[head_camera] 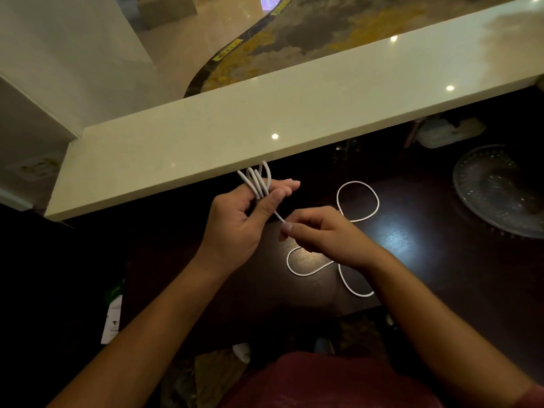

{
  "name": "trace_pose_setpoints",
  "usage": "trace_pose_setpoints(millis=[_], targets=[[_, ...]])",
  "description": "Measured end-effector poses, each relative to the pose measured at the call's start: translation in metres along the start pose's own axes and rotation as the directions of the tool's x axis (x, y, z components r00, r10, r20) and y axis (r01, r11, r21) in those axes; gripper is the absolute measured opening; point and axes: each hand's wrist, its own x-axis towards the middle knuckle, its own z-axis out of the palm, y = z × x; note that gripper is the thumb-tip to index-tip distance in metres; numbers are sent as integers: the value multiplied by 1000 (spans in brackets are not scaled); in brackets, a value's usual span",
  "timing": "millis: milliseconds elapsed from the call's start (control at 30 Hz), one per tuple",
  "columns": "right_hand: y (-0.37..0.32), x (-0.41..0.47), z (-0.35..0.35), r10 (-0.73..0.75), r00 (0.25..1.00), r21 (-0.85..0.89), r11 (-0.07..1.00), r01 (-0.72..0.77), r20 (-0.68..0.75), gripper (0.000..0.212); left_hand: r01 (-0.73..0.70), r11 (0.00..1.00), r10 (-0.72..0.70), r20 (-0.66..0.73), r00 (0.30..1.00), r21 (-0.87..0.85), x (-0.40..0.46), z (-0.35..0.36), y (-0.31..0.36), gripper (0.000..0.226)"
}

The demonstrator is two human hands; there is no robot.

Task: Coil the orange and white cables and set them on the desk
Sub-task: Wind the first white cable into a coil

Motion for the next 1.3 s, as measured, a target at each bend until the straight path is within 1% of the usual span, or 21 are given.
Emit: trace_pose_setpoints(millis=[67, 133, 267, 367, 467, 533, 600, 667, 733, 767, 833, 867, 900, 933, 1000, 1033, 1100, 1167, 1233, 1300], targets=[[-7, -1, -2, -21, 1000, -72, 997, 22, 9, 18, -38, 987, 38, 6, 999, 158, -2, -2, -15, 21], [-14, -4, -5, -41, 999, -147, 988, 43, 16, 16, -97, 953, 91, 35, 995, 287, -4, -4, -28, 22], [-25, -11, -11, -20, 997, -346, 937, 44, 72, 14, -179, 895, 139, 127, 982, 408, -7, -10, -42, 28], [-31, -16, -13, -43, 998, -458, 887, 58, 43, 16, -185, 890, 123, 172, 977, 417, -10, -10, -47, 30], [-35, -17, -12, -82, 997, -521, 850, 74, 9, 20, -160, 887, 101, 155, 983, 434, -12, -5, -47, 34], [-34, -16, -8, -92, 995, -553, 827, 103, 47, 22, -117, 889, 77, 105, 991, 443, -10, -1, -45, 36], [-31, -16, 3, -96, 989, -602, 785, 146, 115, 24, -66, 897, 51, 47, 998, 437, -8, 2, -43, 37], [-31, -18, 11, -109, 983, -641, 746, 180, 149, 25, -67, 883, 65, 21, 998, 464, -7, 3, -41, 37], [-36, -19, 10, -131, 979, -637, 745, 199, 154, 26, -60, 886, 67, 2, 998, 460, -9, 4, -39, 35], [-40, -19, 8, -139, 978, -636, 744, 206, 155, 25, -36, 905, 51, -24, 998, 424, -9, 3, -36, 34], [-45, -19, 2, -138, 977, -647, 733, 211, 162, 25, 40, 954, -7, -110, 994, 297, -6, 1, -28, 31], [-45, -19, 1, -128, 977, -649, 732, 209, 170, 24, 51, 965, -14, -145, 989, 258, -5, 1, -24, 30], [-43, -19, 2, -115, 978, -650, 732, 204, 176, 25, 32, 964, 12, -164, 986, 265, -4, 0, -20, 29], [-40, -20, 3, -99, 979, -661, 725, 195, 181, 27, -15, 948, 68, -156, 985, 319, -5, 1, -18, 28], [-35, -22, 7, -53, 978, -692, 699, 181, 202, 32, -155, 868, 203, -53, 978, 472, -10, 5, -20, 31], [-34, -23, 7, -37, 976, -687, 704, 179, 216, 33, -209, 834, 236, 11, 972, 511, -13, 6, -24, 35], [-40, -27, 3, -55, 978, -592, 788, 166, 200, 31, -251, 818, 235, 98, 967, 517, -18, 3, -30, 42], [-50, -31, -8, -133, 986, -456, 874, 166, 104, 24, -300, 811, 254, 159, 954, 502, -22, -4, -32, 42], [-63, -35, -21, -207, 978, -405, 891, 204, 36, 22, -352, 781, 268, 233, 935, 516, -24, -9, -31, 45], [-72, -37, -26, -251, 967, -421, 874, 242, 36, 24, -372, 760, 247, 293, 924, 533, -24, -8, -28, 49]])
